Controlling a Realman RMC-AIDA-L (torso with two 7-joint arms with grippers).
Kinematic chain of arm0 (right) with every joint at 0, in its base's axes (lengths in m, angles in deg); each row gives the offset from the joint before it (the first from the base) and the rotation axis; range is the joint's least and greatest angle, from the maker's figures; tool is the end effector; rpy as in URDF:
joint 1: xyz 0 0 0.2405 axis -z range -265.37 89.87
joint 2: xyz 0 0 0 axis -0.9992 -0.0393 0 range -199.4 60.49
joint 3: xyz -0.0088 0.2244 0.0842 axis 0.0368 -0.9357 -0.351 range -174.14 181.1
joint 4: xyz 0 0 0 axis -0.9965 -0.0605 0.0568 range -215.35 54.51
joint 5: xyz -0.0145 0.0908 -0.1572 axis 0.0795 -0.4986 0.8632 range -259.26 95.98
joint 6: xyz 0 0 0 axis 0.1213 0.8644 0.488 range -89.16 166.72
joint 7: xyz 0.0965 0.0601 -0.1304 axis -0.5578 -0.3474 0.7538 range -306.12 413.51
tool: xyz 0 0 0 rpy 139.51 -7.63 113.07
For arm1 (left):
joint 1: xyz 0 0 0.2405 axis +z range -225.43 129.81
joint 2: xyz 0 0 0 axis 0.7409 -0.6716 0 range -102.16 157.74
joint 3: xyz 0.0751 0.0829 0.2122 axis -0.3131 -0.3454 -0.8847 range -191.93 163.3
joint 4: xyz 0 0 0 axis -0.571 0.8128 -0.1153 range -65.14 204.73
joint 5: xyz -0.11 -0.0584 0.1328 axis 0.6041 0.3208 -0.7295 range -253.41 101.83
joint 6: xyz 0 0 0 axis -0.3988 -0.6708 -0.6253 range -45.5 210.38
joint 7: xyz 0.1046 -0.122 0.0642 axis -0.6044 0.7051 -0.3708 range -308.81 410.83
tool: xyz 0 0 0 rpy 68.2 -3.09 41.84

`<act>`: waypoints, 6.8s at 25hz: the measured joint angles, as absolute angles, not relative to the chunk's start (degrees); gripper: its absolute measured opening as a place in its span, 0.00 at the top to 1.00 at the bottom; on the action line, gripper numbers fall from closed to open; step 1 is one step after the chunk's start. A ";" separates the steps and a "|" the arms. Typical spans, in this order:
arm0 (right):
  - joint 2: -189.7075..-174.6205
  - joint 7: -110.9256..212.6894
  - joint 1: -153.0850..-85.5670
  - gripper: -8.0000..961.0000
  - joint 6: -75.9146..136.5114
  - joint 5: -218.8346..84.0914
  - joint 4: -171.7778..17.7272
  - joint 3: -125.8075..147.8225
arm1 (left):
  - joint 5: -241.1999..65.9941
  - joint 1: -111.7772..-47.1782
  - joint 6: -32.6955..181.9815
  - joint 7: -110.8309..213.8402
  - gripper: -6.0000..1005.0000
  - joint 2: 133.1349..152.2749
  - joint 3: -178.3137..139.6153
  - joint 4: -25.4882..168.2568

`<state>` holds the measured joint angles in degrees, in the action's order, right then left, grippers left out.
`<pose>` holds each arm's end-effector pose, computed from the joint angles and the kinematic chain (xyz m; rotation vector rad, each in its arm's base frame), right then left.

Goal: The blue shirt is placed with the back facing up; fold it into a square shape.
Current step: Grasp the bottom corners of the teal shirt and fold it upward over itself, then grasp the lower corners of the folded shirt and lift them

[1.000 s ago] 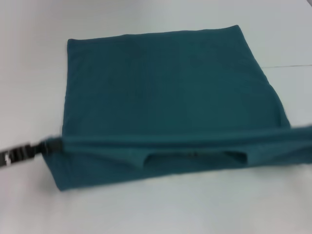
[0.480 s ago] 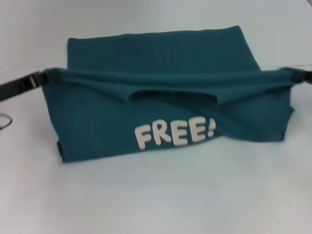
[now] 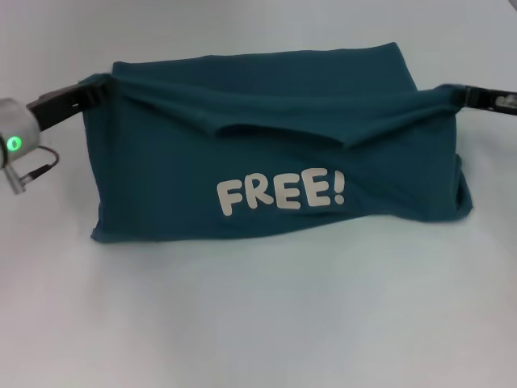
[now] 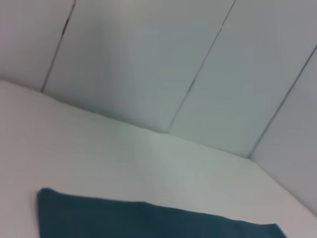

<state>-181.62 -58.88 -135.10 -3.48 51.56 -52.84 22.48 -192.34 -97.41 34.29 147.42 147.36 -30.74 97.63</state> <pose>0.2802 0.4577 0.0707 -1.7908 1.2268 0.4735 -0.2120 0.4583 0.0240 -1.9213 -1.1110 -0.7787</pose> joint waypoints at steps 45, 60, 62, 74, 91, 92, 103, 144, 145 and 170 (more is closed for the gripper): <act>-183.58 -48.31 -136.17 0.57 8.85 38.34 -55.59 30.08 | -180.26 -99.54 47.27 134.16 0.54 149.22 -32.72 92.33; -177.33 -66.02 -128.96 0.22 -14.17 42.01 -51.44 37.28 | -180.67 -88.32 33.90 143.60 0.16 147.86 -40.22 99.85; -177.30 -67.01 -126.85 0.22 -19.16 42.04 -49.15 37.34 | -180.70 -85.75 29.44 145.22 0.15 147.76 -41.75 102.37; -176.90 -69.49 -121.77 0.22 -31.56 41.89 -44.82 36.75 | -186.77 -79.80 23.36 146.88 0.12 148.08 -45.71 106.53; -177.60 -72.44 -121.59 0.22 -32.76 41.85 -44.98 36.79 | -194.53 -79.58 34.61 143.82 0.13 150.13 -58.26 107.18; -177.62 -72.48 -121.59 0.22 -32.73 41.85 -45.07 36.78 | -194.54 -79.64 35.37 143.79 0.13 150.20 -59.01 107.05; -177.81 -72.54 -121.58 0.22 -32.07 41.93 -45.34 36.79 | -194.68 -79.74 38.63 143.73 0.13 150.74 -61.70 106.67; -178.34 -71.98 -120.18 0.24 -31.16 41.88 -45.31 36.70 | -195.94 -79.93 39.63 145.01 0.83 151.54 -65.38 107.95; -178.34 -71.98 -120.18 0.24 -30.99 41.89 -45.28 36.70 | -195.94 -79.93 39.63 145.01 0.85 151.54 -65.38 107.95; -178.43 -71.02 -120.90 0.24 -25.66 47.03 -44.91 38.02 | -196.11 -78.83 31.27 149.09 0.93 150.12 -62.70 111.71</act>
<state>-178.43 -71.02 -120.90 -25.66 47.03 -44.91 38.02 -196.11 -78.83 31.27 149.09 150.12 -62.70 111.71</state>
